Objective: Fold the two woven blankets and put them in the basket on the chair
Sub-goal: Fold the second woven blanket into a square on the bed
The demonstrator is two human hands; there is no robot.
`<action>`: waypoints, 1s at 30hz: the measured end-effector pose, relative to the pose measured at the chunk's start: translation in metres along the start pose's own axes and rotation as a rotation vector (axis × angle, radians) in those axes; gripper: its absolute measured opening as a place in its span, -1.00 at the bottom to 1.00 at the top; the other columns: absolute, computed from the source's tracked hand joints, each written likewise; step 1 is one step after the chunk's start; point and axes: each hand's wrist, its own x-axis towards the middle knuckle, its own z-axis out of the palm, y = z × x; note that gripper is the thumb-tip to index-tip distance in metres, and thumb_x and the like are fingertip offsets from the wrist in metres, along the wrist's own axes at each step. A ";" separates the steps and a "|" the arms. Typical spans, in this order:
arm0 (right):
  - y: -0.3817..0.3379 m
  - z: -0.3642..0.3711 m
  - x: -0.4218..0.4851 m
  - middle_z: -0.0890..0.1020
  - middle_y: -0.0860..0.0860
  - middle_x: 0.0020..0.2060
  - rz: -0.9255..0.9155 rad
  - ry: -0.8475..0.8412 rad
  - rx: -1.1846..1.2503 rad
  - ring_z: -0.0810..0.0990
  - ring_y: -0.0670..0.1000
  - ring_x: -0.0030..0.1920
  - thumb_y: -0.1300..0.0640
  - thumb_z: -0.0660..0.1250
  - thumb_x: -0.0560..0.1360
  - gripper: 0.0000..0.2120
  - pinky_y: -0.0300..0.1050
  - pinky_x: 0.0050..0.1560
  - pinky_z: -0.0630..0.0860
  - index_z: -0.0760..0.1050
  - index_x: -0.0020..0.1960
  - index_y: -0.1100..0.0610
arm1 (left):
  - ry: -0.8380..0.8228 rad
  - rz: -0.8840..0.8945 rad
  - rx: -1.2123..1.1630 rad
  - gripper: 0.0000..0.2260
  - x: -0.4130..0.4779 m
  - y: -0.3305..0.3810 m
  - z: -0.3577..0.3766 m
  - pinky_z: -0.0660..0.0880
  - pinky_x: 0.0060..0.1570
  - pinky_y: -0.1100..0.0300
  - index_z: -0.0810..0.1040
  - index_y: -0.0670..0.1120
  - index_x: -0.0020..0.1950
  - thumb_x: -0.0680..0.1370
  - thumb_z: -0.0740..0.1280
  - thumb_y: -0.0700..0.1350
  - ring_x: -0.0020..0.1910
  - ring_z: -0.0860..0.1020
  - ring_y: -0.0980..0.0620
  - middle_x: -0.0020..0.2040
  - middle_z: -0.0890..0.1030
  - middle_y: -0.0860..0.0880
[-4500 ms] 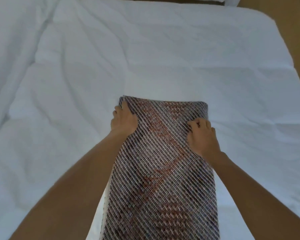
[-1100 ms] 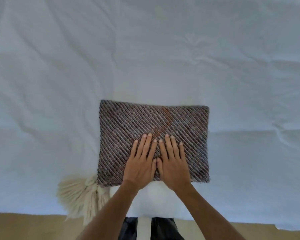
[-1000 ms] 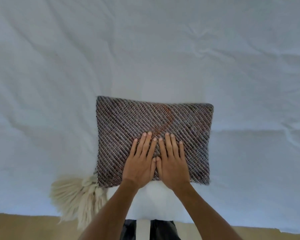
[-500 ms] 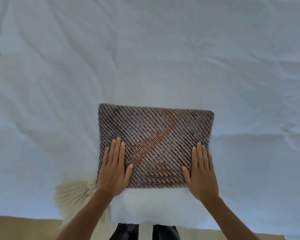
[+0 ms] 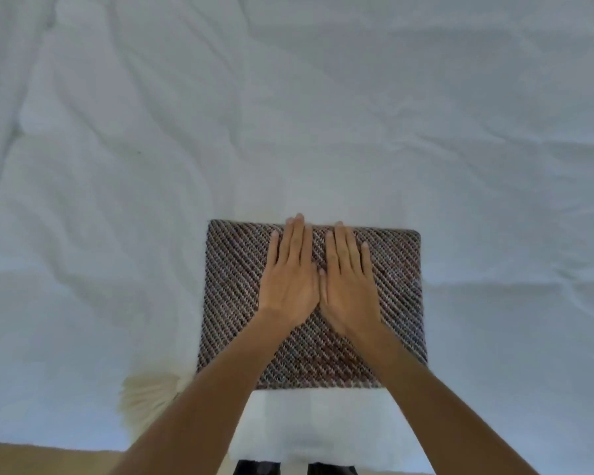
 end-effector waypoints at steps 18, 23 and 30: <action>0.089 0.020 0.002 -0.20 0.10 0.49 0.092 -0.079 -0.042 -0.24 0.05 0.51 -0.22 -0.25 0.57 -0.33 0.01 0.50 -0.20 -0.25 0.49 0.20 | -0.082 -0.161 -0.077 -0.37 -0.004 -0.089 0.039 -0.27 0.49 0.04 -0.27 -0.13 0.52 0.56 -0.30 0.21 0.52 -0.27 0.00 0.56 -0.21 -0.12; 0.087 0.020 0.004 -0.17 0.10 0.52 0.131 -0.091 -0.008 -0.24 0.05 0.51 -0.22 -0.23 0.55 -0.31 0.01 0.49 -0.23 -0.21 0.52 0.19 | -0.087 -0.191 -0.156 -0.35 -0.002 -0.087 0.037 -0.29 0.48 0.06 -0.29 -0.11 0.53 0.56 -0.28 0.24 0.51 -0.30 0.01 0.55 -0.27 -0.09; 0.072 -0.015 -0.049 0.10 0.18 0.50 0.517 -0.040 0.376 0.09 0.18 0.48 -0.14 0.22 0.52 -0.21 0.14 0.43 0.10 -0.09 0.53 0.19 | -0.093 -0.554 -0.603 -0.24 -0.059 -0.072 0.002 0.14 0.43 -0.13 -0.18 0.01 0.56 0.55 0.19 0.21 0.50 0.07 -0.14 0.53 0.06 -0.14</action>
